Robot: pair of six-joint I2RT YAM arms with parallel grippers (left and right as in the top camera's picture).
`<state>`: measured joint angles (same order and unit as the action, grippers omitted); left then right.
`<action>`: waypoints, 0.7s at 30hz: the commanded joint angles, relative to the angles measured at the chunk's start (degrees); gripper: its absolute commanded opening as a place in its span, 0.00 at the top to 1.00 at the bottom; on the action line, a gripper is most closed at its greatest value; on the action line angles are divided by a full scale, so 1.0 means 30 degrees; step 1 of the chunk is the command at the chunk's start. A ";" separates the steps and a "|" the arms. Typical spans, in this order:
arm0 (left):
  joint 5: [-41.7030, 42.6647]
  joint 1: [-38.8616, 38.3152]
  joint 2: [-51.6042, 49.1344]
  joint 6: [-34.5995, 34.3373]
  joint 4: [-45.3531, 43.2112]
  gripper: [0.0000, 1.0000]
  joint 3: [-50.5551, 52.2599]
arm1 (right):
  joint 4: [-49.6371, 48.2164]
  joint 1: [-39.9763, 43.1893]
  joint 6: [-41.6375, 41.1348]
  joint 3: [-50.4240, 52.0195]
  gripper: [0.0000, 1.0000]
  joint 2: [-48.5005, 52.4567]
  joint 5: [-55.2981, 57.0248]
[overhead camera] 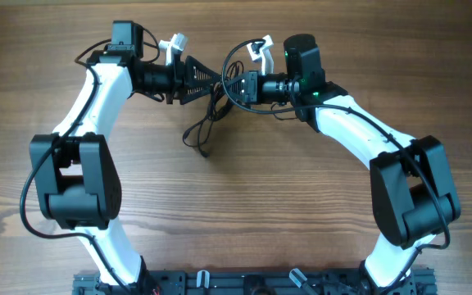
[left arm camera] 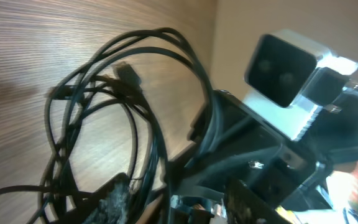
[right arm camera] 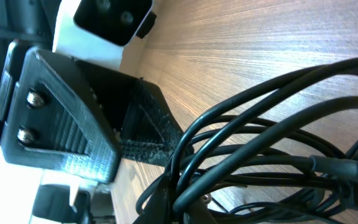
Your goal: Untangle cables
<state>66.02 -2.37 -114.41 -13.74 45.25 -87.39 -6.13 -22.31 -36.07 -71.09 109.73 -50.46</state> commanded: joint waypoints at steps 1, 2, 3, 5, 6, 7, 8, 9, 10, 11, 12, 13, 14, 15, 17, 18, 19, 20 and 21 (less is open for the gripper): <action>-0.3519 -0.1020 0.0313 0.0539 0.0306 0.52 -0.0197 | -0.0066 0.0066 -0.1027 -0.0160 0.96 0.0321 0.0240; -0.4116 -0.1341 0.0313 0.0532 0.0291 0.50 -0.0197 | -0.0051 0.0066 -0.1027 -0.0160 0.96 0.0321 0.0240; -0.4656 -0.1588 0.0313 0.0532 0.0284 0.48 -0.0197 | 0.0109 0.0066 -0.1035 -0.0160 0.96 0.0321 0.0262; -0.6892 -0.2259 0.0313 0.0532 0.0306 0.49 -0.0197 | 0.0663 0.0066 -0.0984 -0.0160 0.96 0.0321 0.0262; -0.8014 -0.2572 0.0313 0.0525 0.0306 0.51 -0.0197 | 0.0940 0.0066 -0.0976 -0.0160 0.96 0.0321 0.0321; -0.8910 -0.2841 0.0313 0.0525 0.0299 0.57 -0.0197 | 0.1217 0.0066 -0.0947 -0.0160 0.96 0.0321 0.0342; -1.0025 -0.3140 0.0313 0.0525 0.0291 0.63 -0.0197 | 0.1377 0.0066 -0.0911 -0.0160 0.96 0.0321 0.0321; -1.1023 -0.3417 0.0313 0.0525 0.0291 0.66 -0.0197 | 0.1399 0.0066 -0.0882 -0.0160 0.96 0.0321 0.0291; -1.1810 -0.3650 0.0313 0.0525 0.0291 0.66 -0.0197 | 0.1399 0.0066 -0.0729 -0.0160 0.96 0.0321 0.0146; -1.2218 -0.3832 0.0313 0.0525 0.0291 0.66 -0.0197 | 0.1370 0.0066 -0.0452 -0.0160 0.96 0.0321 -0.0153; -1.2429 -0.4029 0.0313 0.0525 0.0291 0.66 -0.0189 | 0.1384 0.0066 -0.0284 -0.0160 0.96 0.0321 -0.0495; -1.2553 -0.4160 0.0313 0.0525 0.0291 0.66 -0.0189 | 0.1370 0.0066 0.0066 -0.0160 0.96 0.0321 -0.0962; -1.2830 -0.4262 0.0313 0.0517 0.0270 0.65 -0.0153 | 0.1370 0.0066 0.0211 -0.0160 0.96 0.0321 -0.1231; -1.3216 -0.4306 0.0313 0.0510 0.0204 0.64 -0.0058 | 0.1377 0.0066 0.0510 -0.0160 0.96 0.0321 -0.1479; -1.3843 -0.4255 0.0313 0.0444 -0.0036 0.61 0.0328 | 0.1508 0.0066 0.0612 -0.0160 0.96 0.0321 -0.1617; -1.3828 -0.4204 0.0313 0.0437 -0.0197 0.57 0.0510 | 0.1515 0.0066 0.0612 -0.0160 0.96 0.0321 -0.1617; -1.3828 -0.4167 0.0313 0.0437 -0.0313 0.52 0.0663 | 0.1515 0.0066 0.0605 -0.0160 0.96 0.0321 -0.1610; -1.3835 -0.4146 0.0313 0.0444 -0.0350 0.51 0.0721 | 0.1515 0.0066 0.0605 -0.0160 0.96 0.0321 -0.1610; -1.3828 -0.4116 0.0306 0.0444 -0.0444 0.50 0.0809 | 0.1523 0.0066 0.0597 -0.0160 0.96 0.0321 -0.1617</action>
<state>26.28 -14.02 -112.73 -12.84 44.34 -86.52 -0.97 -21.08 -35.68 -70.54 112.07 -50.39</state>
